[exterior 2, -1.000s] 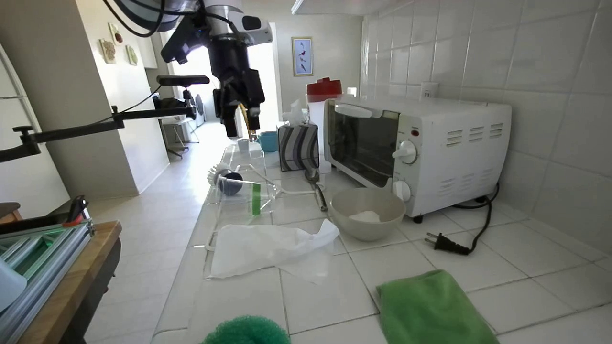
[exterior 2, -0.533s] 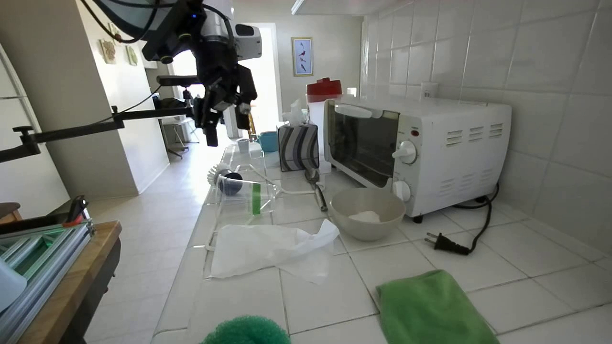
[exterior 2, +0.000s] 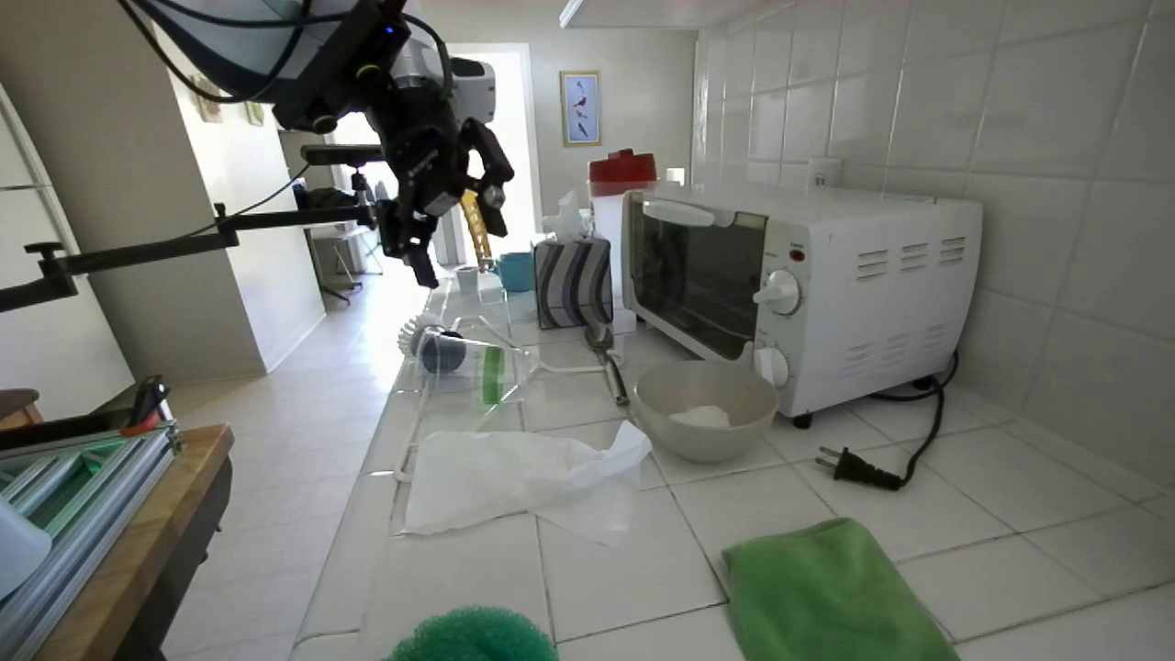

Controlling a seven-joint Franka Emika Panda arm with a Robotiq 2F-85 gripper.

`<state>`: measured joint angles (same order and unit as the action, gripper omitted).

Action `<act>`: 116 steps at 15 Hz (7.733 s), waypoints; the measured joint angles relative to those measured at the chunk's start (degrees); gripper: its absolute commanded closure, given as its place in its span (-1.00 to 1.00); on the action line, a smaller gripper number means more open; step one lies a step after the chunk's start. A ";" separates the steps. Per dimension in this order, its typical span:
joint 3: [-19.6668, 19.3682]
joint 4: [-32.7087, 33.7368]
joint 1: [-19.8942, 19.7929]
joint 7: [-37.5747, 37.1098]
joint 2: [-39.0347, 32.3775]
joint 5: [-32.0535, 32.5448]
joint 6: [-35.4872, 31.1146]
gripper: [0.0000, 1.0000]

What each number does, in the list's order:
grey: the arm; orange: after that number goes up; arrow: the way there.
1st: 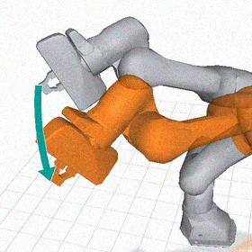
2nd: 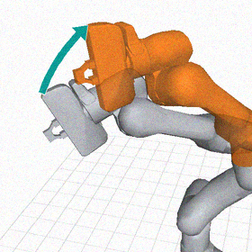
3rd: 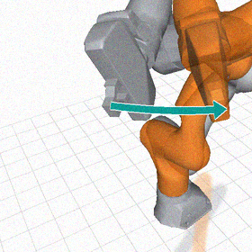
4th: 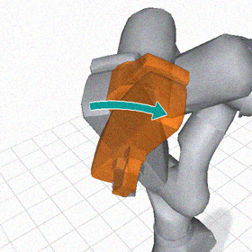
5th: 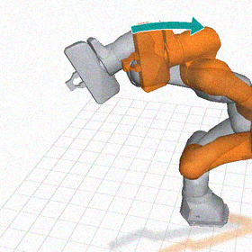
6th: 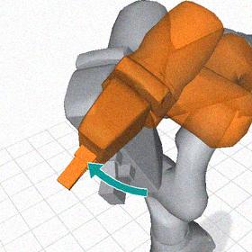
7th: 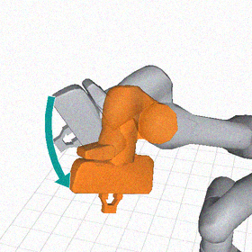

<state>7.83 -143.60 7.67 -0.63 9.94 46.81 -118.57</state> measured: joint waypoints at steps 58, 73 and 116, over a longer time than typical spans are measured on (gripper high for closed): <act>2.93 -3.79 3.78 5.43 -6.08 5.55 -5.11 -1.00; 4.20 -3.49 4.20 4.24 -6.86 5.61 -3.43 -1.00; 2.64 -4.12 3.32 -15.43 -9.92 26.36 -6.88 1.00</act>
<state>10.48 -147.72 10.98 -16.06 0.01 73.17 -125.45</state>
